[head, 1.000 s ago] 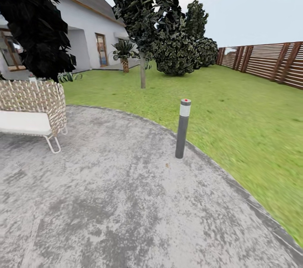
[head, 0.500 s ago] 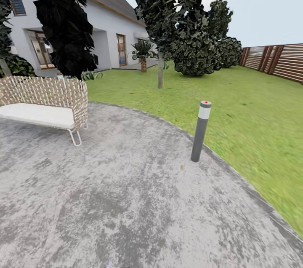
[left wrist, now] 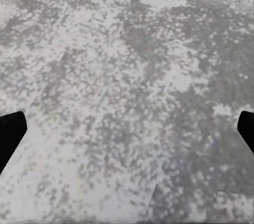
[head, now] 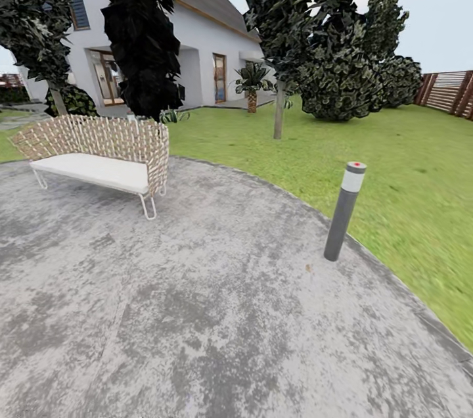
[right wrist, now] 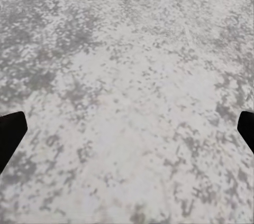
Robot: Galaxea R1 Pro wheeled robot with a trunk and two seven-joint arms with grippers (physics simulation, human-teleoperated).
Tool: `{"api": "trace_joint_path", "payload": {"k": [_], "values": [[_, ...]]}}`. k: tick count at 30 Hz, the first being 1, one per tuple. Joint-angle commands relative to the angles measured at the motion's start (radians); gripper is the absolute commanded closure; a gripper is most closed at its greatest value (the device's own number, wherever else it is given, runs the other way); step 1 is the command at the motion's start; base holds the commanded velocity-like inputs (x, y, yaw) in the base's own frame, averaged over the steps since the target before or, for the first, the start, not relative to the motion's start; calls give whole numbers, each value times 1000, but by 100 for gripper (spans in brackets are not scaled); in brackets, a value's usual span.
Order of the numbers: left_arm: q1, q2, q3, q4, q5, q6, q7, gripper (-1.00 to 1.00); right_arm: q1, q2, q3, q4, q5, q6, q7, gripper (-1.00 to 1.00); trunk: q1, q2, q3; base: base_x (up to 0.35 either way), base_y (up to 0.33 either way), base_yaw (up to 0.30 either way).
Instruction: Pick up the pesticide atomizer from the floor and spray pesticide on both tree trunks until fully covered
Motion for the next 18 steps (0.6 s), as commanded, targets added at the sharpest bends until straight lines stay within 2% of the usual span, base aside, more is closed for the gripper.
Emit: {"api": "trace_joint_path", "payload": {"k": [1,18], "values": [[-1,0,1,1,-1,-3,1,-100,0,0,0,0,0,-3,-1,-100,0,0,-1,0,0,281],[-1,0,1,1,-1,-3,1,-100,0,0,0,3,1,-3,-1,-100,0,0,-2,0,0,281]]}}
